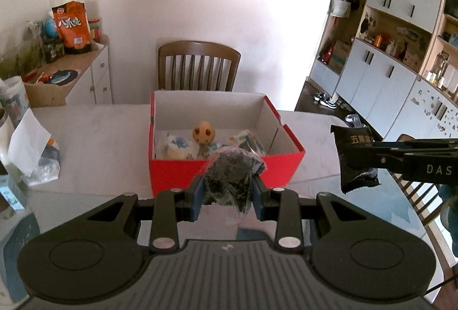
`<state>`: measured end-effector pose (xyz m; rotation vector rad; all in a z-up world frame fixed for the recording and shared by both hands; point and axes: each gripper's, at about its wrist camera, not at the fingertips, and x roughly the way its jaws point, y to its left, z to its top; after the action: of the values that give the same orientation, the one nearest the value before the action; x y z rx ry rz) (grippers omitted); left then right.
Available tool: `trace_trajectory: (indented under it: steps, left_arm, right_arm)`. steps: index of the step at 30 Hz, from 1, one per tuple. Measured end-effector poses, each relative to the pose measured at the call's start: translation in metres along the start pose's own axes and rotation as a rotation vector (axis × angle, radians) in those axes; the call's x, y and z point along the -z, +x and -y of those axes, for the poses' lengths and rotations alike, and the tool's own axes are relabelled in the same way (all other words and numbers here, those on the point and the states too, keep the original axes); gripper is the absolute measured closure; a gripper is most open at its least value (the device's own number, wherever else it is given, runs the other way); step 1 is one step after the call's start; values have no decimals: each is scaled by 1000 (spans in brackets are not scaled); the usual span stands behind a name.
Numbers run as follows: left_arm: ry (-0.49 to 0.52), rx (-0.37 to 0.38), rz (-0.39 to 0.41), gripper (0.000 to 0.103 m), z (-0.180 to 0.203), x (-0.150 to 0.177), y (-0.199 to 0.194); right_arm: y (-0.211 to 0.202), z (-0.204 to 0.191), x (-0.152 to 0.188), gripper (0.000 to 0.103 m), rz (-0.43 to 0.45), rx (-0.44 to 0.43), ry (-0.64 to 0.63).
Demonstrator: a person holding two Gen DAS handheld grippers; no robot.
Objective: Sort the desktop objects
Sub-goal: 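Carry the seaweed packet and black candy packet with both tools to the red box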
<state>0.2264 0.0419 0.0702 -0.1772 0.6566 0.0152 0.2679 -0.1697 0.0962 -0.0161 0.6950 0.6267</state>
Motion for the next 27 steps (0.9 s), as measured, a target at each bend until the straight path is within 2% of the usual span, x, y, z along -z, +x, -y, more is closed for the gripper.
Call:
trace_trajectory:
  steps: [14,27]
  left_arm:
    - [8,-35,-10,70,10,-48,43]
    - [6,-121,-85,70,-13,-70,101]
  right_arm:
    - [33,29,-43,71,-14,-11,-23]
    - [92,38,-67,71,-71,-42,-49]
